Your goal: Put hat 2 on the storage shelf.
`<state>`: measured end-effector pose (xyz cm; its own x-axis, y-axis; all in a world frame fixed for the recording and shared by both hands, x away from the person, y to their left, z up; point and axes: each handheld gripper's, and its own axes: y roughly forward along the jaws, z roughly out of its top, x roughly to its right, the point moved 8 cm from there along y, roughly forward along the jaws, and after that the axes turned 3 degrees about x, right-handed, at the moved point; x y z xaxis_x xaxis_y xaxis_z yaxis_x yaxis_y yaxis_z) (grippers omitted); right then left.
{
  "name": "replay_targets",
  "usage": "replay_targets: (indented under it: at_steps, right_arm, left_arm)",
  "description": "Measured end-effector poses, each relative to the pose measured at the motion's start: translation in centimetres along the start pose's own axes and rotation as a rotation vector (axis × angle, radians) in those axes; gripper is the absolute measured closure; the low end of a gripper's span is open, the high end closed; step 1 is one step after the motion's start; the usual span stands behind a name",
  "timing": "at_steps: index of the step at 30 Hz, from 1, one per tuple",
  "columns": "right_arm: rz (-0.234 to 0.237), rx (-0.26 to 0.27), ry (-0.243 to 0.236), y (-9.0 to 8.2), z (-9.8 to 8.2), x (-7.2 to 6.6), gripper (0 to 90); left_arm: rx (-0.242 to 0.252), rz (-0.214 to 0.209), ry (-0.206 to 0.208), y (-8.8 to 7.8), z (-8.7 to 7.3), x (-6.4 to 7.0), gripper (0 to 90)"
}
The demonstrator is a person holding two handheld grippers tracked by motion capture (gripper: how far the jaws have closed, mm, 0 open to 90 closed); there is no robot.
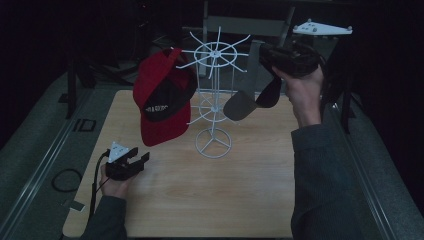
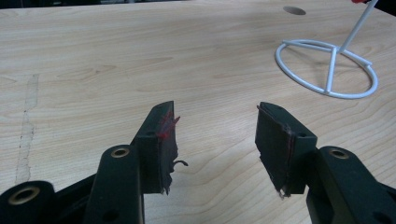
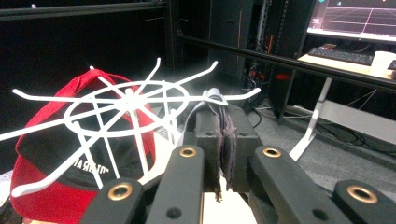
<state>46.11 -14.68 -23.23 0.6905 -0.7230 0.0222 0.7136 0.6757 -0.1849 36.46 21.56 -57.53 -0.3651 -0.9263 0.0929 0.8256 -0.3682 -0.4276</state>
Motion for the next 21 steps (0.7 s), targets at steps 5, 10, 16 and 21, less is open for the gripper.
replay_targets:
  at_steps: [5,10,16,21]
  right_arm:
    - [0.02,-0.014,0.012,0.6,-0.1,-0.1,83.5]
    - [0.022,-0.029,0.012,0.7,-0.3,-0.1,81.0]
    - [0.039,-0.034,0.008,0.1,-0.4,0.0,74.1]
    - [0.059,-0.038,0.01,-0.5,-0.6,0.3,70.9]
  left_arm:
    - [-0.001,-0.001,0.0,0.0,0.0,0.0,48.5]
    - [-0.002,0.0,0.0,0.0,0.0,0.0,48.4]
    - [-0.004,0.001,-0.004,0.0,-0.1,0.0,47.9]
    - [-0.006,0.001,-0.003,0.0,-0.1,0.0,47.9]
